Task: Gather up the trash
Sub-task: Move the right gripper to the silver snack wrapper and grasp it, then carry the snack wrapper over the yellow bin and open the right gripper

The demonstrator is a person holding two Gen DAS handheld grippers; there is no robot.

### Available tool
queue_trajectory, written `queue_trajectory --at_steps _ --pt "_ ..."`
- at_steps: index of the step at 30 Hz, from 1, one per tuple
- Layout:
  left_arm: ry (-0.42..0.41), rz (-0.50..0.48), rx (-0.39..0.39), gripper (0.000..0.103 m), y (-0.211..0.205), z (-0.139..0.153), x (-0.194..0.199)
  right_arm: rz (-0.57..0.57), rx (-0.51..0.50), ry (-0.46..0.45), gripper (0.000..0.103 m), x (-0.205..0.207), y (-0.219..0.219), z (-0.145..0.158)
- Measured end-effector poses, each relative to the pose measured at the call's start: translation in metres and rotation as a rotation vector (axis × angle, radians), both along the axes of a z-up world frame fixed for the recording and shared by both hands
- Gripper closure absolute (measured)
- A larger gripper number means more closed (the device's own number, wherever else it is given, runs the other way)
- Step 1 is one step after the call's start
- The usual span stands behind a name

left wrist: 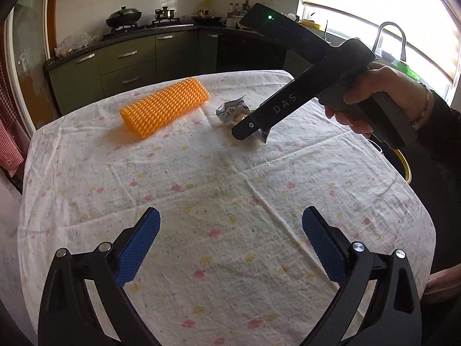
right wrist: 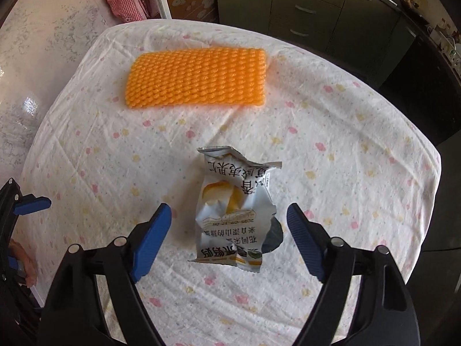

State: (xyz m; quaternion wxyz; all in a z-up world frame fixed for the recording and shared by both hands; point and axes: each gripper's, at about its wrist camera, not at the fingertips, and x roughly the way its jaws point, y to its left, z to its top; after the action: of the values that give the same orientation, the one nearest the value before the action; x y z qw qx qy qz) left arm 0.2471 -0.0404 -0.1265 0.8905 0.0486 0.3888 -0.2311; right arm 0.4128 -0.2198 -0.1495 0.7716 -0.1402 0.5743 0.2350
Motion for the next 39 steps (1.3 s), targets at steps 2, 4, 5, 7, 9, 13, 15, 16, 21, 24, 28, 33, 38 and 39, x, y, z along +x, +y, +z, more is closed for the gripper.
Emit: queue_trajectory --at_steps 2,4,5,7,9,13,15,16,21,24,28,33,38,39 --pt "-0.002 0.002 0.002 0.005 0.0 0.0 0.0 -0.003 -0.006 0.015 0.035 0.0 0.001 -0.003" --pt "-0.004 0.0 0.003 0.005 -0.001 0.0 -0.001 -0.002 -0.018 0.012 0.04 0.0 0.002 -0.004" --pt "-0.005 0.0 0.004 0.005 -0.001 0.0 -0.002 -0.003 -0.025 0.006 0.042 -0.001 0.002 -0.003" --pt "-0.005 -0.001 0.007 0.005 -0.002 0.0 -0.002 -0.007 -0.024 0.0 0.057 -0.002 0.003 -0.002" --pt "-0.005 0.0 0.01 0.005 -0.002 -0.001 -0.002 -0.01 -0.013 0.003 0.059 -0.002 0.006 -0.002" --pt "-0.002 0.0 0.018 0.005 -0.003 -0.002 -0.002 -0.015 -0.014 0.003 0.063 -0.004 0.007 -0.001" --pt "-0.001 -0.001 0.02 0.005 -0.004 -0.003 -0.002 -0.017 -0.003 0.004 0.063 -0.008 0.005 0.001" --pt "-0.001 -0.002 0.02 0.005 -0.004 -0.003 -0.002 -0.019 0.009 0.006 0.064 -0.01 0.003 0.003" --pt "0.003 0.0 0.022 0.005 -0.004 -0.004 -0.002 -0.033 0.069 0.001 0.064 -0.023 -0.008 0.021" --pt "0.003 -0.001 0.021 0.005 -0.004 -0.004 -0.002 -0.041 0.098 -0.014 0.063 -0.035 -0.017 0.034" --pt "0.001 -0.003 0.025 0.005 -0.004 -0.004 -0.003 -0.056 0.139 -0.049 0.063 -0.059 -0.038 0.054" --pt "0.001 0.0 0.023 0.005 -0.004 -0.004 -0.003 -0.119 0.161 -0.114 0.063 -0.097 -0.082 0.079" --pt "-0.006 0.005 0.02 0.005 -0.002 -0.003 -0.002 -0.301 0.139 -0.178 0.063 -0.136 -0.163 0.088" --pt "-0.009 0.006 0.016 0.005 -0.001 -0.002 -0.002 -0.351 0.133 -0.183 0.063 -0.144 -0.184 0.087"
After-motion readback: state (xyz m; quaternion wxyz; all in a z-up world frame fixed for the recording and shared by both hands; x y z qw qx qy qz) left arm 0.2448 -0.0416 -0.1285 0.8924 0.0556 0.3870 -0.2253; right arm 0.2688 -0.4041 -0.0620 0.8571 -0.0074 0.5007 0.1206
